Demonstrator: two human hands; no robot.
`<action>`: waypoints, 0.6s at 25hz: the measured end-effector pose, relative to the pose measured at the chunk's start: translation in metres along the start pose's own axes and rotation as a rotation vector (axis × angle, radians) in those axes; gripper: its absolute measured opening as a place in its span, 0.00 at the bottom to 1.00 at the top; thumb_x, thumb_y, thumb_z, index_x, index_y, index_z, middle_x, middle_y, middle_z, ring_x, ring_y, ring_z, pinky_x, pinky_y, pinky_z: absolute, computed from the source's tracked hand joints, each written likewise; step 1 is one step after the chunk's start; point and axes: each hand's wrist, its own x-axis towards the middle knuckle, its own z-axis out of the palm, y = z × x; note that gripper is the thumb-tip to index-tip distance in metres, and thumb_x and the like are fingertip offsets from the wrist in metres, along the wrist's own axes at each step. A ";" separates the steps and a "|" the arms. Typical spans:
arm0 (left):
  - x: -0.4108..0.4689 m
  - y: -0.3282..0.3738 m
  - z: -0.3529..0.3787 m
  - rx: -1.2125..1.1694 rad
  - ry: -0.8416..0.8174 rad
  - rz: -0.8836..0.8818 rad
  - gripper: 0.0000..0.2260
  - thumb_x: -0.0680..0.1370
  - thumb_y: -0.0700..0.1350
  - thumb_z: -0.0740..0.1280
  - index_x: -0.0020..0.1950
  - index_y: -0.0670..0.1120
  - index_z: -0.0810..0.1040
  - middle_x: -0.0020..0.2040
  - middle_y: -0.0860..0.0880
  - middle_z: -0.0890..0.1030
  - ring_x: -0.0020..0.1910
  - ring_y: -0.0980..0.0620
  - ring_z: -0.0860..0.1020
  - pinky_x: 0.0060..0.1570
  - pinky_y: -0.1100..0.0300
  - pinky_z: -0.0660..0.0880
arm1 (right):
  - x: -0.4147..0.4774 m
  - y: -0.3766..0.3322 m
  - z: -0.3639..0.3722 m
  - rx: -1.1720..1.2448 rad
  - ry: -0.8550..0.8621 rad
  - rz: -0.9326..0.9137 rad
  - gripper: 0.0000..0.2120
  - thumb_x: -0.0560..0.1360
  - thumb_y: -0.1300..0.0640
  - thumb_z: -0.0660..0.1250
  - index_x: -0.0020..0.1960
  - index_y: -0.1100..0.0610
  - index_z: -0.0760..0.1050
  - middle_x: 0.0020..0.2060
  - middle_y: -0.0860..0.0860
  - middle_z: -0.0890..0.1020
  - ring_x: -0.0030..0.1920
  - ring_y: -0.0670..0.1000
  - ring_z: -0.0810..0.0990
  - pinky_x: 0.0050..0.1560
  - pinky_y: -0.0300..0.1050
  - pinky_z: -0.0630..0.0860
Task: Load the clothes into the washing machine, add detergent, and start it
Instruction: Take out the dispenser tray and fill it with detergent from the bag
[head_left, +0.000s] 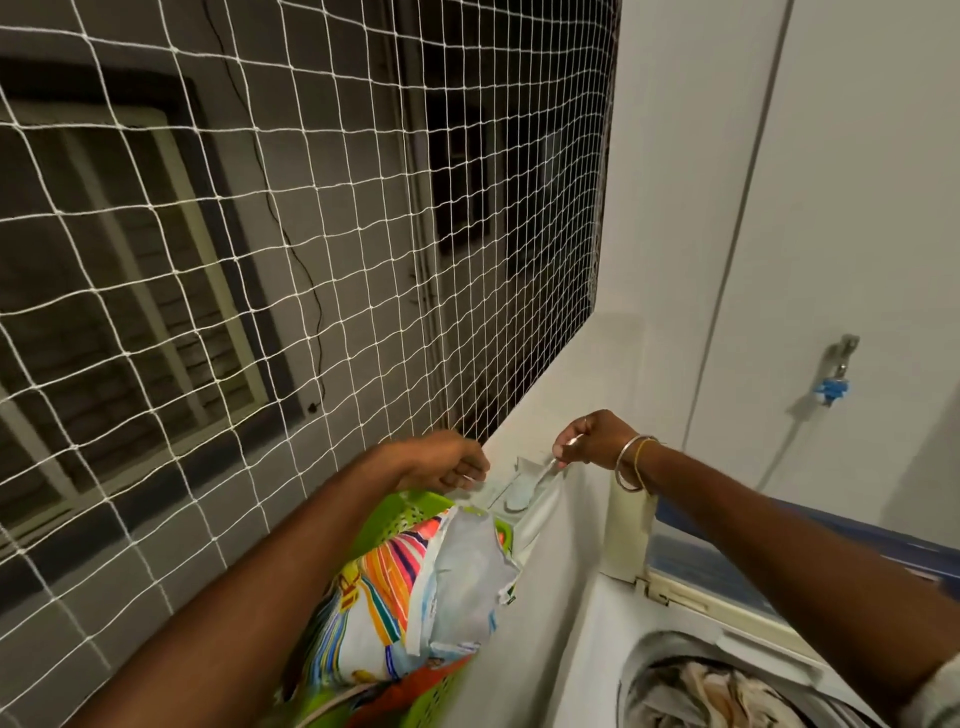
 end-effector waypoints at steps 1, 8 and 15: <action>0.000 0.000 0.001 -0.002 0.000 -0.003 0.16 0.82 0.45 0.60 0.64 0.39 0.78 0.62 0.44 0.81 0.44 0.56 0.80 0.37 0.64 0.75 | 0.001 0.003 0.001 -0.019 0.007 -0.011 0.05 0.70 0.64 0.76 0.38 0.56 0.84 0.34 0.50 0.86 0.37 0.45 0.81 0.38 0.33 0.73; -0.009 0.006 0.006 -0.015 -0.014 -0.001 0.17 0.81 0.45 0.61 0.65 0.38 0.78 0.62 0.42 0.81 0.49 0.53 0.82 0.36 0.65 0.77 | 0.005 0.008 0.002 -0.129 0.070 -0.090 0.12 0.69 0.67 0.75 0.33 0.52 0.82 0.32 0.50 0.85 0.38 0.49 0.82 0.48 0.42 0.79; -0.020 0.010 0.010 -0.018 -0.002 0.000 0.14 0.81 0.46 0.60 0.61 0.41 0.79 0.58 0.45 0.83 0.51 0.51 0.82 0.43 0.62 0.77 | 0.001 0.012 -0.008 -0.184 0.145 -0.143 0.17 0.70 0.70 0.71 0.30 0.51 0.81 0.32 0.48 0.84 0.40 0.52 0.83 0.48 0.43 0.80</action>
